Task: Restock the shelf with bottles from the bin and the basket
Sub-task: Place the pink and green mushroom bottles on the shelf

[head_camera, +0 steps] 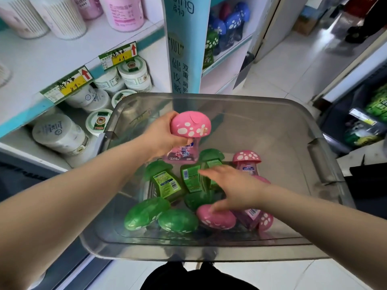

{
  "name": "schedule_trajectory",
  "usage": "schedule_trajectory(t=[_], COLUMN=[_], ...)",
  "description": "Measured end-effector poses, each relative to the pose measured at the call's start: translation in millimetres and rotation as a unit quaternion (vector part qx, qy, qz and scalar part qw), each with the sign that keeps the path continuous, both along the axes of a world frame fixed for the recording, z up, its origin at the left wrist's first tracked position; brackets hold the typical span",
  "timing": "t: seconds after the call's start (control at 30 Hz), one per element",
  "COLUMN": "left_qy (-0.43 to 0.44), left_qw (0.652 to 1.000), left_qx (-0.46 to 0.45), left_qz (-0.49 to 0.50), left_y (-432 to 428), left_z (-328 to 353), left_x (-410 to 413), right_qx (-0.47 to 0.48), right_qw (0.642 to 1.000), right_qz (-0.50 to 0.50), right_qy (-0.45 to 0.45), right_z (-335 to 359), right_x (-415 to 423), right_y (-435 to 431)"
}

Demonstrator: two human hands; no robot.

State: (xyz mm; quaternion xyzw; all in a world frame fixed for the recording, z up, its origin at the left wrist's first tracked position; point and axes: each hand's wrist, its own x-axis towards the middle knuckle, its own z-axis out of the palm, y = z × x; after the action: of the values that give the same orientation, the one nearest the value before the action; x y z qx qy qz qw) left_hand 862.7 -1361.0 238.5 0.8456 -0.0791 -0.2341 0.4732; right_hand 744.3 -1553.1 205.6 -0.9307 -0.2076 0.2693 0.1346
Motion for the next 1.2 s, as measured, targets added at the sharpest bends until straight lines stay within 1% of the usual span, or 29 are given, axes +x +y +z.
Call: schedule_trajectory(t=[0.1,0.17,0.23,0.3,0.43,0.5,0.57,0.63,0.73,0.83,0.93,1.03,1.1,1.2], left_qy=[-0.001,0.000,-0.001,-0.006,-0.011,-0.015,-0.011,-0.002,0.001,-0.013,-0.021,-0.058,-0.081,-0.106], left_qw=[1.000,1.000,1.000,1.000,1.000,1.000,0.999,0.999,0.997,0.995,0.990,0.986,0.982,0.969], left_qx=[-0.005,-0.010,-0.015,-0.015,-0.022,-0.025,-0.036,-0.050,-0.068,-0.088,-0.119,-0.120,-0.117,-0.131], left_qz=[0.001,0.002,0.007,0.009,0.011,0.011,0.012,0.017,0.025,0.041,0.073,0.096,0.127,0.183], left_y=[6,8,9,10,11,11,11,13,18,25,38,54,66,86], left_z=[0,0,0,0,4,5,6,6,9,17,29,49,61,79], left_x=[-3,-4,-4,-2,-1,-2,-3,-3,-5,-12,-27,-50,-66,-101], right_qx=[-0.080,-0.110,-0.126,-0.124,-0.069,-0.063,-0.046,0.012,0.102,0.165,0.210,0.235,0.247,0.287], right_qw=[0.991,0.983,0.979,0.980,0.981,0.978,0.978,0.979,0.968,0.955,0.950,0.954,0.953,0.944], right_qz=[0.098,0.130,0.141,0.121,0.014,-0.003,-0.024,-0.082,-0.187,-0.226,-0.223,-0.184,-0.167,-0.137], right_qy=[0.041,0.063,0.077,0.097,0.183,0.201,0.201,0.186,0.134,0.098,0.052,-0.017,-0.056,-0.088], right_z=[-6,-10,-13,-16,-15,-13,-9,1,30,66,95,120,132,146], right_x=[-5,-7,-9,-9,-3,0,3,7,13,18,21,18,15,5], right_y=[10,13,16,16,9,10,11,7,-7,-20,-23,-15,-7,9])
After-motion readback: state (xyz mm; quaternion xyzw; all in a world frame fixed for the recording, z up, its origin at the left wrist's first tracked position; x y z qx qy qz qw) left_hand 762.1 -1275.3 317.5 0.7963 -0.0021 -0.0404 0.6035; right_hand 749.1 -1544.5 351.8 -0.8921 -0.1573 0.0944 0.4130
